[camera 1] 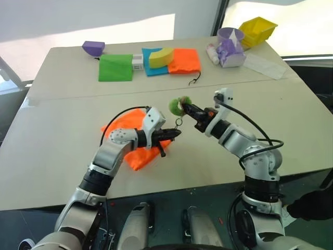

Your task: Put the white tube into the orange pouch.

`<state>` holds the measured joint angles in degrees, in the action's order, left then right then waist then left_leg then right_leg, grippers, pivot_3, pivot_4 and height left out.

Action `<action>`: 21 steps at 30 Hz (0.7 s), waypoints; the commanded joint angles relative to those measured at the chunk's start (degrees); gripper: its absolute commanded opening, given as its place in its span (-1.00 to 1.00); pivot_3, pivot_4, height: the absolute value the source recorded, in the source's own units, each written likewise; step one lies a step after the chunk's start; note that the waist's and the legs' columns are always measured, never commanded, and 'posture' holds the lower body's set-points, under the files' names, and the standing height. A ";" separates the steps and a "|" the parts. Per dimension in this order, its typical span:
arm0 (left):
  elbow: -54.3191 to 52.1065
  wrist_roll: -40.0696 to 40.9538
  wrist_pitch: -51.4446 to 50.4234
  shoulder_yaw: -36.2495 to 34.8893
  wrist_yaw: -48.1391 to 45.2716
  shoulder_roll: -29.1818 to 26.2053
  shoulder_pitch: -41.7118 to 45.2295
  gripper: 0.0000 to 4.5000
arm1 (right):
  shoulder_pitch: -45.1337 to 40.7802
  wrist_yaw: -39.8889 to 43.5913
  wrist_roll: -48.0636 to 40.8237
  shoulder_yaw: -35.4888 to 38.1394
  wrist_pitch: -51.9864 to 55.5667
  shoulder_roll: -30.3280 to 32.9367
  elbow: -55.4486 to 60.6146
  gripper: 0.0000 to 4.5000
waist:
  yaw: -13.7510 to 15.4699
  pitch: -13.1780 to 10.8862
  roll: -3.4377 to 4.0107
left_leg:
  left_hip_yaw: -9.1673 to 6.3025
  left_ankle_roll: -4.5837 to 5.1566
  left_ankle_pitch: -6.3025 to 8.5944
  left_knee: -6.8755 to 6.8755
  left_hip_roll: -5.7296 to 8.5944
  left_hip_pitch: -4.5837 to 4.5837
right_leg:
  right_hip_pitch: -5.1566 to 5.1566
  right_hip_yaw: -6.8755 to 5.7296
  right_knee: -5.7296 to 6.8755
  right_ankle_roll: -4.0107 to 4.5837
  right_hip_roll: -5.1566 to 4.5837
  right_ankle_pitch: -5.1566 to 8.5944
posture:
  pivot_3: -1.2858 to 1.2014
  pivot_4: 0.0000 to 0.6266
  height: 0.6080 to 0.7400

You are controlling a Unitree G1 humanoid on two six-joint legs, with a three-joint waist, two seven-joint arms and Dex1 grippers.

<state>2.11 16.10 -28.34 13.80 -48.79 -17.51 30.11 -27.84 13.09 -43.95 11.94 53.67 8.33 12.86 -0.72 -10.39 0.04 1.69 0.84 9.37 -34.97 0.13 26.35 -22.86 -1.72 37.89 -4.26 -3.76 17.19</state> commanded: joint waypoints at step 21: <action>-2.44 10.02 -6.65 -5.69 -0.01 3.29 -3.11 0.29 | 2.29 3.70 1.49 -5.17 -3.28 3.94 6.38 -1.00 | 0.05 0.00 0.00 | 0.01 0.02 0.00 -0.06 0.00 0.03 | 0.00 -0.01 0.03 -0.03 0.01 -0.02 | 0.03 -0.52 1.00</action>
<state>1.48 24.80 -35.64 9.59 -49.41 -14.93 27.10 -25.47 16.35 -41.06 6.81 50.81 12.62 15.96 -0.68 -10.40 0.04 1.70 0.86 9.37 -35.03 0.13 26.38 -22.87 -1.73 37.92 -4.29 -3.76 17.17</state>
